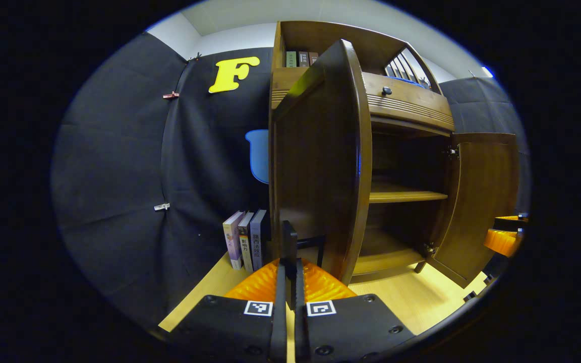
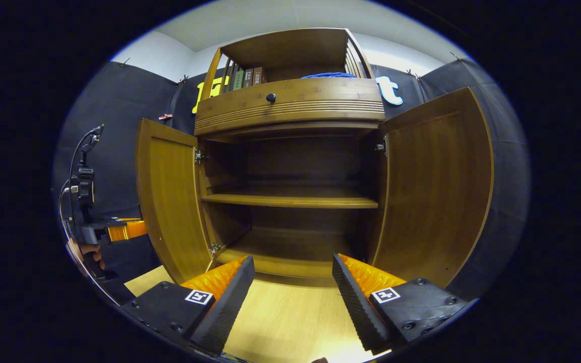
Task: Open the right door of the double-door shoe cabinet with the right hand, and open the left door with the left hand.
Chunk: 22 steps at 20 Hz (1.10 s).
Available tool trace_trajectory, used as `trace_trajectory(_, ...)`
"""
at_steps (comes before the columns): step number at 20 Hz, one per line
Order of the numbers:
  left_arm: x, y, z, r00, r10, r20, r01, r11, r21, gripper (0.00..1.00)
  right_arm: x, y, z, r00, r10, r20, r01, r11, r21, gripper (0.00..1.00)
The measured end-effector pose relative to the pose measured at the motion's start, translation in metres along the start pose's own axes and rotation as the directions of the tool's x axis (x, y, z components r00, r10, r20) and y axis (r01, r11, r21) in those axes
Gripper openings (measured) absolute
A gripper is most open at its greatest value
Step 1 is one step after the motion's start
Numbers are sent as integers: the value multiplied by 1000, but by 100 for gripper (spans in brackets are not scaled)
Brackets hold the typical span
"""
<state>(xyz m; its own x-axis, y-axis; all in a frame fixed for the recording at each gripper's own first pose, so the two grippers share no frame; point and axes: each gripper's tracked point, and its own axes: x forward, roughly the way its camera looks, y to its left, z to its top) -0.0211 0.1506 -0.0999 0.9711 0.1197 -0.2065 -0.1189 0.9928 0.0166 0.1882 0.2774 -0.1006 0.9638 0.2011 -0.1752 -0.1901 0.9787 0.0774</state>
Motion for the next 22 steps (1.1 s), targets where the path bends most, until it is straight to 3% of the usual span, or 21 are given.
trace_trajectory(8,2,50,-9,999,34,-15,-35,999,-25,8,1,15,-11,1000,-27,-13,27,1000,1,98)
trace_trajectory(11,0,56,-8,1000,-6,-11,5,998,-64,5,3,13,-16,998,-59,-35,58,998,-22,98)
trace_trajectory(13,1,58,-8,1000,-14,-9,13,999,-46,10,4,14,-17,997,-69,-38,68,997,-22,98)
trace_trajectory(22,-11,59,-7,1000,19,20,-19,1000,7,10,17,10,-3,994,-111,-18,110,993,-39,98)
